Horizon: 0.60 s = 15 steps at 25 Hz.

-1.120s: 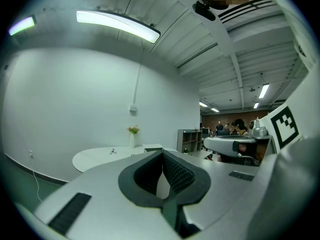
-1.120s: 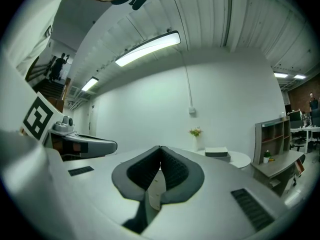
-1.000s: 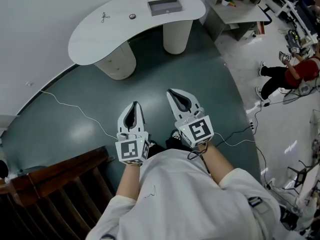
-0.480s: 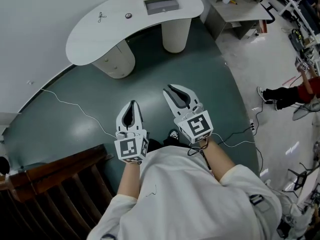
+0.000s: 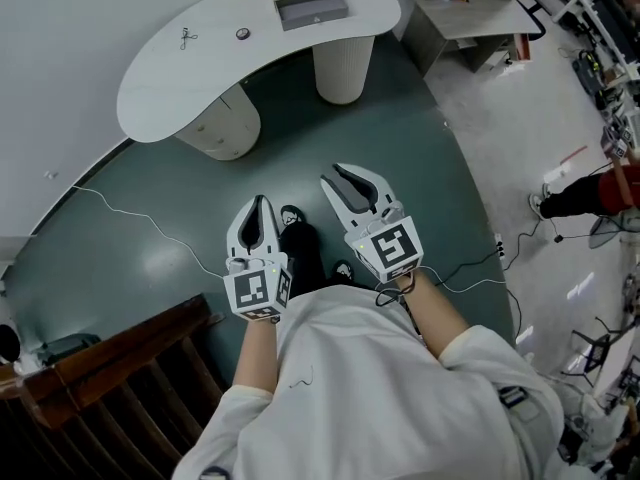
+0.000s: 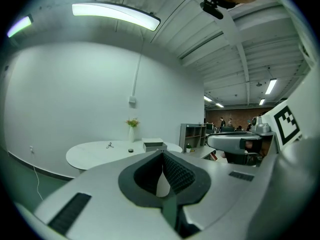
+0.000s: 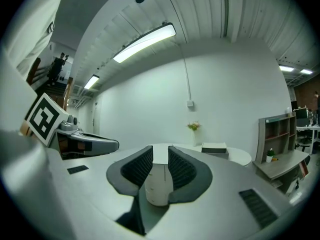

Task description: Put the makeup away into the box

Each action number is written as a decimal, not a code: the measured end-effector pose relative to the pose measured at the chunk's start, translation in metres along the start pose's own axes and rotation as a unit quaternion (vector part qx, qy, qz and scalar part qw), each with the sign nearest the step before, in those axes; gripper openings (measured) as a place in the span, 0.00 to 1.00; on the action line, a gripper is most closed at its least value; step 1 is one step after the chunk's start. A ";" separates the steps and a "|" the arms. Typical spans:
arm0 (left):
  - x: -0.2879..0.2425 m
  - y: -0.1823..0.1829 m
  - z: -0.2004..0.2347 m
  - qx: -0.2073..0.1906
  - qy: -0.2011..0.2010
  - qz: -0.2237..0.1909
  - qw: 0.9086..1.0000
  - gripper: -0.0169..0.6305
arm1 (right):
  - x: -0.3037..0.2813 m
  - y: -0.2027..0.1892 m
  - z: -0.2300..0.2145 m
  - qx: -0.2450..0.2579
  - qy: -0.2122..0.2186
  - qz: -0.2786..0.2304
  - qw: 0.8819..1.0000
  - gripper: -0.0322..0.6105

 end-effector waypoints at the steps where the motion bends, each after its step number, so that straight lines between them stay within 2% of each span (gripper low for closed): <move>1: -0.009 0.003 0.002 -0.001 -0.004 0.001 1.000 0.05 | -0.006 0.002 -0.005 0.001 -0.003 0.003 1.000 0.20; 6: -0.062 0.025 0.025 -0.004 -0.024 0.004 1.000 0.05 | -0.046 0.020 -0.037 0.006 -0.023 0.009 1.000 0.20; 15: -0.170 0.079 0.099 -0.012 -0.069 0.021 0.997 0.05 | -0.150 0.069 -0.084 0.001 -0.057 0.033 0.998 0.20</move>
Point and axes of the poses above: the fingertips, and each gripper's own axes: x backward along the fingers, z to its left, y out of its top, the point moved 6 cm from there along x, backward along the fingers, and after that the axes turned 14 degrees about z, right-handed, at the moved point
